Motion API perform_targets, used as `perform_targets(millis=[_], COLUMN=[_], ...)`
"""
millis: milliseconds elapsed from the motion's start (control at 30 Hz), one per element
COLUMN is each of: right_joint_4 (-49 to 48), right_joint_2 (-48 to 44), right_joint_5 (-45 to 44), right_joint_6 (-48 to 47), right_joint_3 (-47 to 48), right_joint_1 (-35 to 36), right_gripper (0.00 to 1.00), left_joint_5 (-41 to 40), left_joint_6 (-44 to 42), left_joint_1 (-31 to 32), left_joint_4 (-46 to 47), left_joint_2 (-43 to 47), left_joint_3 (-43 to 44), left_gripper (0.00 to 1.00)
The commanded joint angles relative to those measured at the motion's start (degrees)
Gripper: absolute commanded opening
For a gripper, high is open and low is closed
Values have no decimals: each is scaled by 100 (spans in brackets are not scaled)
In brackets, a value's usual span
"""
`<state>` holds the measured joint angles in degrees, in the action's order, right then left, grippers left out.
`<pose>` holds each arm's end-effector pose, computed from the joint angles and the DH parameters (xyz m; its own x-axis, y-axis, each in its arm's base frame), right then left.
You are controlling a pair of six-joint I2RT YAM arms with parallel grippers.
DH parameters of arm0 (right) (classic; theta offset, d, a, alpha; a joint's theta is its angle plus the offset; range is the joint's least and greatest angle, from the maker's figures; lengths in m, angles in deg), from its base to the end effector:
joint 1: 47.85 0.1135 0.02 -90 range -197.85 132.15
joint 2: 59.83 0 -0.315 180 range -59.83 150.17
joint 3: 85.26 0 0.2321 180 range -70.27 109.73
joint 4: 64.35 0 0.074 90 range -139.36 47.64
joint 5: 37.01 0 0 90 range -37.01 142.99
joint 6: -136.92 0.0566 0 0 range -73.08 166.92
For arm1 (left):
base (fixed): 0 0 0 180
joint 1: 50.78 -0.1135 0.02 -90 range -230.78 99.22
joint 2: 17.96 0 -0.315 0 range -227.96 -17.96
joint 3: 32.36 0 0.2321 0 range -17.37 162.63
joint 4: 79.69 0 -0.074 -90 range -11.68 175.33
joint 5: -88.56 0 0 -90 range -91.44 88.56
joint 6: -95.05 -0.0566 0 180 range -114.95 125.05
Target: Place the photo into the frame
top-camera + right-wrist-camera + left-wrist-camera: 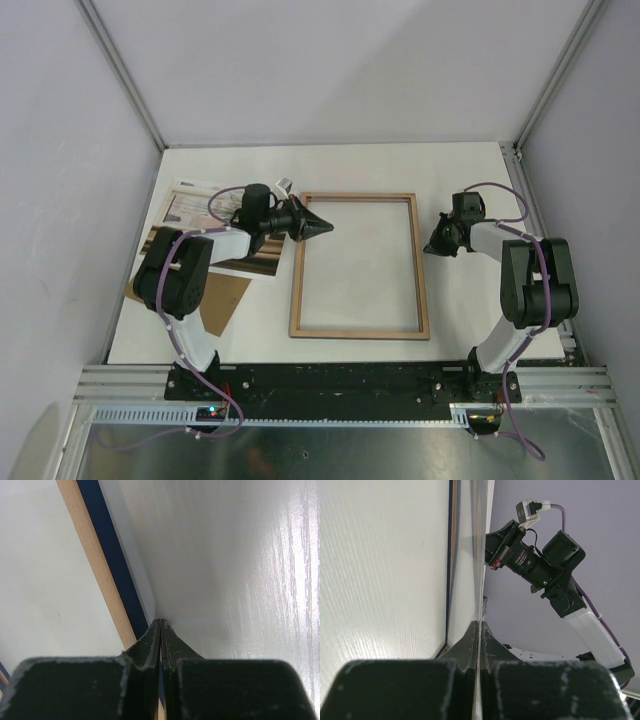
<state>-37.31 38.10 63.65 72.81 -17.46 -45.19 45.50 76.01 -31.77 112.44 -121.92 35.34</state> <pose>0.3336 0.0260 0.2001 -0.8188 0.3915 -0.4199 0.2354 0.8960 0.3766 0.3514 -0.1648 0.2359 -0.9323 -0.3615 -0.0154 -0.0872 0.2656 -0.9601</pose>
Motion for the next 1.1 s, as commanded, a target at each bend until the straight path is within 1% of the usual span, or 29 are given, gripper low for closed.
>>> perform_targets(millis=[0,300,567,1067], right_joint_4=[7,35,47,66], right_joint_2=[105,136,148,136], right_joint_5=[2,21,10,24], right_joint_6=[-77,-84,-84,-87], right_joint_3=[-23,6,26,32], right_joint_1=[15,25,55,99], right_gripper=[2,2,2,2], left_joint_5=[74,265,278,324], left_joint_6=[-70,-160,-174,-599], left_joint_1=[34,24,29,24], left_joint_4=[403,593,820,869], left_joint_2=[-57,-370,-446,-691], left_joint_3=[198,308,244,304], left_gripper=[0,0,0,0])
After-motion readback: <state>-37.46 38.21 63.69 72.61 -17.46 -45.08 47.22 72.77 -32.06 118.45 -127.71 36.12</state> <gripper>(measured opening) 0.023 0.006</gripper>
